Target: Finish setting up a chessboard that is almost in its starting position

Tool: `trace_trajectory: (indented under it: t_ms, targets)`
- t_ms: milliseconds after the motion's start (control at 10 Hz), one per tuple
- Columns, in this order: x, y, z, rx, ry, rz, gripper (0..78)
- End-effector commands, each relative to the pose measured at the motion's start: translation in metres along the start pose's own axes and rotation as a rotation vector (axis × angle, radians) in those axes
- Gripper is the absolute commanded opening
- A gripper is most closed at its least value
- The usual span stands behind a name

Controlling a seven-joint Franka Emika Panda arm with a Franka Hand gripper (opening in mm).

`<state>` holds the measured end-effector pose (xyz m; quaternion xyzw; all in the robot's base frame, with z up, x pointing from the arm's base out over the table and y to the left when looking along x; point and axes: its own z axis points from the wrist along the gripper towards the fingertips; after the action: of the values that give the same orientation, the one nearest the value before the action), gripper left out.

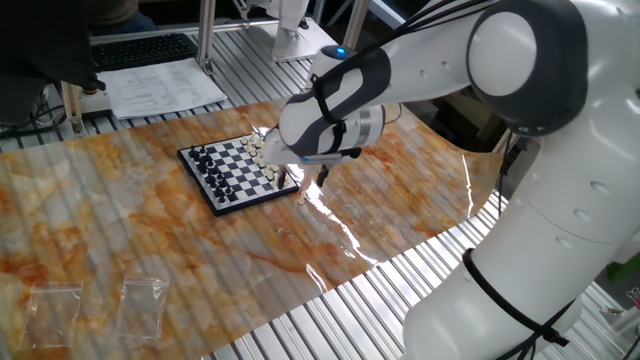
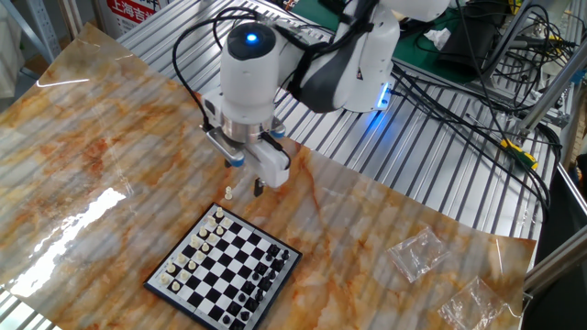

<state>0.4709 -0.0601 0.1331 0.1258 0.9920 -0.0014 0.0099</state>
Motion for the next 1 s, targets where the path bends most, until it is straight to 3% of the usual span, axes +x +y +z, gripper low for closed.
trace_trajectory:
  t_ms: [100,1000]
  targets:
    - [-0.002,-0.025,0.021,-0.016,-0.019,-0.03,77.5]
    - [-0.004,-0.021,0.033,-0.03,-0.021,-0.046,77.5]
